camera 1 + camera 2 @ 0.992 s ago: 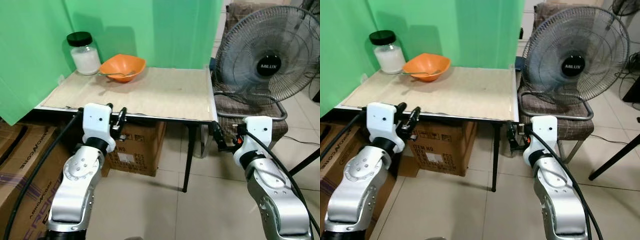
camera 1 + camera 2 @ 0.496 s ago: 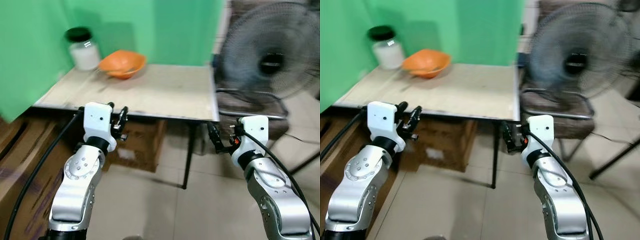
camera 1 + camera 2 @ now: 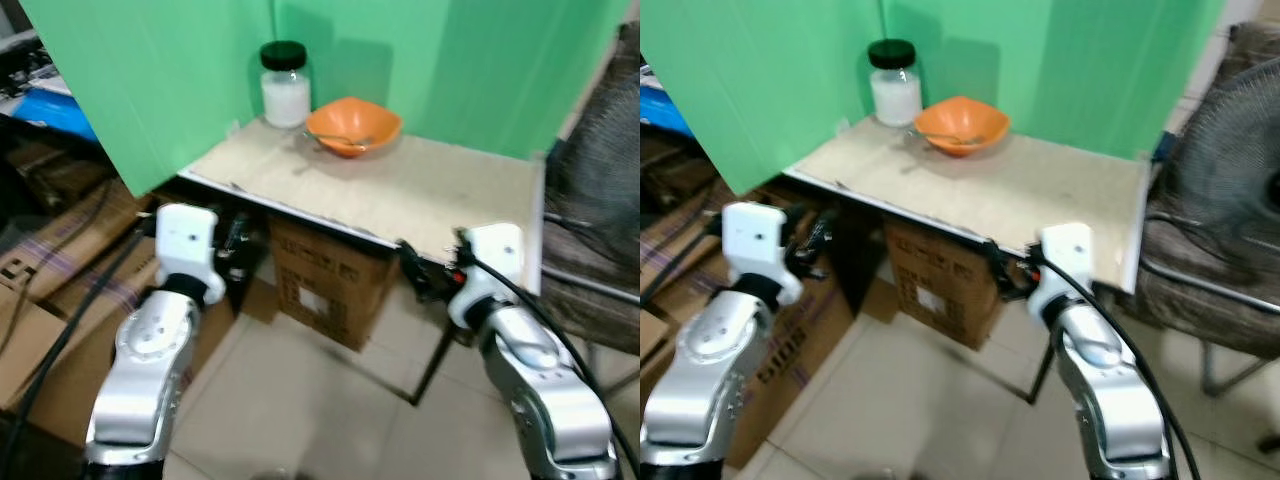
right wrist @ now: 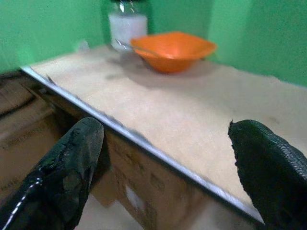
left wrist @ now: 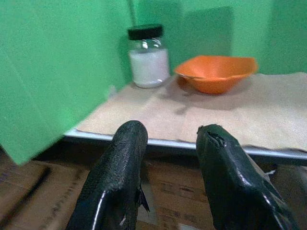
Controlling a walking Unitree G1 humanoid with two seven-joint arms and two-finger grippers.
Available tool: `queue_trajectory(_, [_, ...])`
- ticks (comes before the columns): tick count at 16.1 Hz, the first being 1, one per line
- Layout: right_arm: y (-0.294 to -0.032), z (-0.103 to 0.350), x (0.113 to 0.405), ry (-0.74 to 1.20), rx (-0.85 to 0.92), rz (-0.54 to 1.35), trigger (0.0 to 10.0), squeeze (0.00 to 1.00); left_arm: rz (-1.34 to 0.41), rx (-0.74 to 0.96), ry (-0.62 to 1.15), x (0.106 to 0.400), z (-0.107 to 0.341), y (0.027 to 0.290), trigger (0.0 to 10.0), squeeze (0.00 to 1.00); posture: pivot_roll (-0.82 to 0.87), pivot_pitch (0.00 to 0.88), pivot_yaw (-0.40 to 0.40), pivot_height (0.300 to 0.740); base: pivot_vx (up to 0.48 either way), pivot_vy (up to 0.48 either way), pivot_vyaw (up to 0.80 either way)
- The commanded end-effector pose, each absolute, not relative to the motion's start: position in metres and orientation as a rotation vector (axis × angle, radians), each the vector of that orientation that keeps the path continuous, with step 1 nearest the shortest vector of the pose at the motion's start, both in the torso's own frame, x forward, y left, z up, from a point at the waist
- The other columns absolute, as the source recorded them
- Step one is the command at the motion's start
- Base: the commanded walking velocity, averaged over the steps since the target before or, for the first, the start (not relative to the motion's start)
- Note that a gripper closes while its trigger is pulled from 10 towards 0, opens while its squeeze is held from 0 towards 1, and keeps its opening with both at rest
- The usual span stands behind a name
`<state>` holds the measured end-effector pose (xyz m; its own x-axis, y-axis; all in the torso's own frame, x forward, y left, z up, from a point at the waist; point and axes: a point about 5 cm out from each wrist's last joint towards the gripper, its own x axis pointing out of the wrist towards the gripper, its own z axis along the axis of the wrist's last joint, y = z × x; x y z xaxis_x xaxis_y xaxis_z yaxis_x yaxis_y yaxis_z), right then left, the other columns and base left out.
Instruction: Setting the table
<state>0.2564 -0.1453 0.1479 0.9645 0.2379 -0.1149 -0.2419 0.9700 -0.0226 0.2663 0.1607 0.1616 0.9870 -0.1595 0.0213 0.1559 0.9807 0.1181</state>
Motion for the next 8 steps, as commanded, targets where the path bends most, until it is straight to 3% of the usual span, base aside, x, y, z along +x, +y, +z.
queue_trajectory(1, [-0.1519, 0.1458, 0.2568, 0.123, -0.046, 0.22, 10.0, 0.0, -0.184, 0.117, -0.035, 0.2659, 0.1636, 0.1552, 10.0, 0.0, 0.09, 0.0, 0.05, 0.74, 0.315, 0.0, 0.0])
queue_trajectory(8, [-0.1526, 0.1456, 0.2572, 0.123, -0.014, 0.201, 10.0, 0.0, -0.183, 0.118, -0.028, 0.2644, 0.163, 0.1567, 10.0, 0.0, 0.09, 0.0, 0.052, 0.74, 0.322, 0.0, 0.0])
